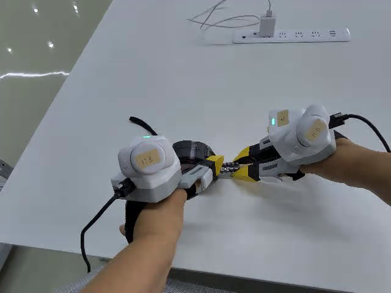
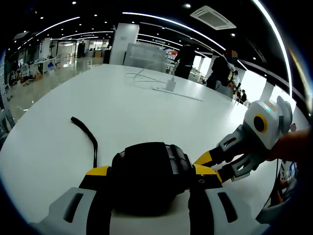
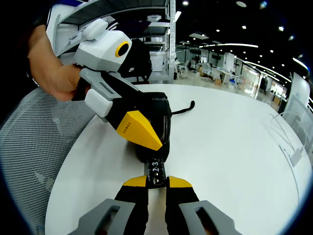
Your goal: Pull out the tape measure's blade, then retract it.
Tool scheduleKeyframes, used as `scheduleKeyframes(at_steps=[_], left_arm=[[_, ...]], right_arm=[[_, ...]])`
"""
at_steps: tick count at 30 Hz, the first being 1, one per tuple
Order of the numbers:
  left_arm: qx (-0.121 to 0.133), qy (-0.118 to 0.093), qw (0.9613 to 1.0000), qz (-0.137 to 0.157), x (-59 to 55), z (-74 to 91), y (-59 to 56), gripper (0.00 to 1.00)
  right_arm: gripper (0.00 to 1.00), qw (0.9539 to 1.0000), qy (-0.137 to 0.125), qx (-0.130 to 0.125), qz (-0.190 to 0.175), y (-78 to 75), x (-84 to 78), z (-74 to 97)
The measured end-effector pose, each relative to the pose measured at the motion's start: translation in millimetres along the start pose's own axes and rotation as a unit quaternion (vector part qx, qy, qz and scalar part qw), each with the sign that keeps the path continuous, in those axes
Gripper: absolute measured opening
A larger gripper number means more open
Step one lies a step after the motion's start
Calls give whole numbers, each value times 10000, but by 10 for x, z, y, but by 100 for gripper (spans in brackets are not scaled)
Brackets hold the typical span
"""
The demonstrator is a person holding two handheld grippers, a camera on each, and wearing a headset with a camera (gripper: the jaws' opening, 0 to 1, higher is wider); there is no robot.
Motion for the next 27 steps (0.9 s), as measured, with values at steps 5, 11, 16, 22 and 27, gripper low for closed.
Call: scheduleKeyframes(at_steps=[5, 11, 16, 22, 27], left_arm=[[-12, 1, 10000, 10, 0, 1, 1, 58], [-16, 5, 10000, 17, 1, -1, 4, 58], [-24, 4, 10000, 32, 1, 3, 1, 58], [-28, -5, 10000, 40, 4, 4, 1, 58], [-29, -12, 10000, 50, 4, 2, 0, 58]], right_arm=[[8, 10000, -22, 21, 2, -1, 35, -31], [8, 10000, -50, 27, 23, -4, 72, -58], [8, 10000, -57, 33, 41, -8, 95, -77], [8, 10000, -54, 39, 53, -3, 117, -94], [8, 10000, -60, 42, 50, 0, 132, -101]])
Point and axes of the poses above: the centre of the closed fingertips' face, and the gripper's own axes: z roughly backward along the fingers, y roughly to its left, x roughly out of its top, the point moved 2 cm from there along z, roughly backward along the fingers, and after that the axes turned 15 degrees about y, right-handed, at the moved point
